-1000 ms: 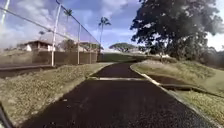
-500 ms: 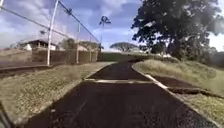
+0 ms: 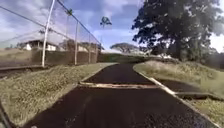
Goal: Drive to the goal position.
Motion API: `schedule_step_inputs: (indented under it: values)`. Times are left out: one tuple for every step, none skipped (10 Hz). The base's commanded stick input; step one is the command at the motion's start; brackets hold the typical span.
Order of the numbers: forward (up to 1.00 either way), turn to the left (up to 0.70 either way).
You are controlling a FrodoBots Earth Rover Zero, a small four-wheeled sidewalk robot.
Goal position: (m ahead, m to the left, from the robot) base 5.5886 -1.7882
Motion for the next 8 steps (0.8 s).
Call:
schedule_step_inputs:
  values:
    - [0.70, 0.00]
    - [0.70, 0.00]
    - [0.70, 0.00]
    - [0.70, 0.00]
    - [0.70, 0.00]
    - [0.70, 0.00]
    - [0.70, 0.00]
    - [0.70, 0.00]
